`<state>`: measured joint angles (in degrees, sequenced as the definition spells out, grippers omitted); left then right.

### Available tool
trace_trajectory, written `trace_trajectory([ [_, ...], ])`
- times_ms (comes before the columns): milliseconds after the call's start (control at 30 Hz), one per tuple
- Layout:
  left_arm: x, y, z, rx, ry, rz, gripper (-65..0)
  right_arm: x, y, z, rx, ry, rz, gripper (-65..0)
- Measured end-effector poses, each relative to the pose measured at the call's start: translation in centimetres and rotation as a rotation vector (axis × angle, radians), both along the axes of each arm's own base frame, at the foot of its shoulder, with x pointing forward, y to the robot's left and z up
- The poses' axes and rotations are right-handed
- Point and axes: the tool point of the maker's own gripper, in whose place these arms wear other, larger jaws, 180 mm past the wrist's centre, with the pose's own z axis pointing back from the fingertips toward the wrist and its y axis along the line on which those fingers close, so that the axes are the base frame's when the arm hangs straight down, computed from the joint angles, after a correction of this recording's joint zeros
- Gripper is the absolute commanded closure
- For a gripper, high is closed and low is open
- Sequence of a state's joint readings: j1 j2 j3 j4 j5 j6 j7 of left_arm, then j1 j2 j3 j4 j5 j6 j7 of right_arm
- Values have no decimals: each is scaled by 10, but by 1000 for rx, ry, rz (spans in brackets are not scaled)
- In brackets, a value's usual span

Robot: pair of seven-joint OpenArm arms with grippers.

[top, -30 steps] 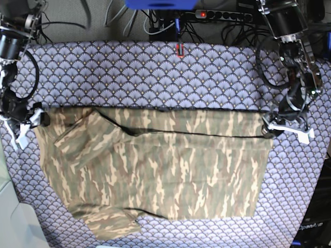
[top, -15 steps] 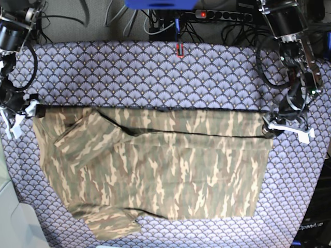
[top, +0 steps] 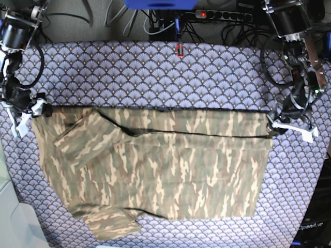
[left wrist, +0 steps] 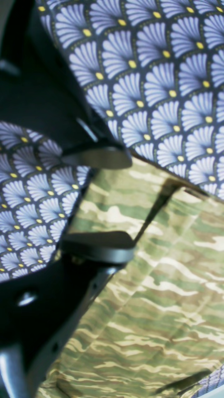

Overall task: Fold the T-shirt properly
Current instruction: 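Lower the folded edge onto the shirt with both grippers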

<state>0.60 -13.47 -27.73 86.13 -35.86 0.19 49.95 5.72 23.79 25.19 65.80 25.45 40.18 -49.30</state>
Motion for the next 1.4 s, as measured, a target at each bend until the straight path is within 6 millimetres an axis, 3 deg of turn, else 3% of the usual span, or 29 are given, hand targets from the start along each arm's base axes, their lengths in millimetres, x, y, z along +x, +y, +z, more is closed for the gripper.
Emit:
trace_trajectory([
  [133, -1, 3, -4, 17, 16, 1, -321, 7, -4, -6, 61, -17, -48, -305],
  [333, -13, 9, -33, 24, 104, 14, -325, 11, -5, -7, 76, -52, -68, -255],
  [567, -9, 9, -30, 20, 96, 18, -417, 11, -6, -7, 71, -48, -67, -214],
  [1400, 4, 15, -54, -21, 72, 88, -416, 11, -6, -7, 71, -46, -66, -210],
])
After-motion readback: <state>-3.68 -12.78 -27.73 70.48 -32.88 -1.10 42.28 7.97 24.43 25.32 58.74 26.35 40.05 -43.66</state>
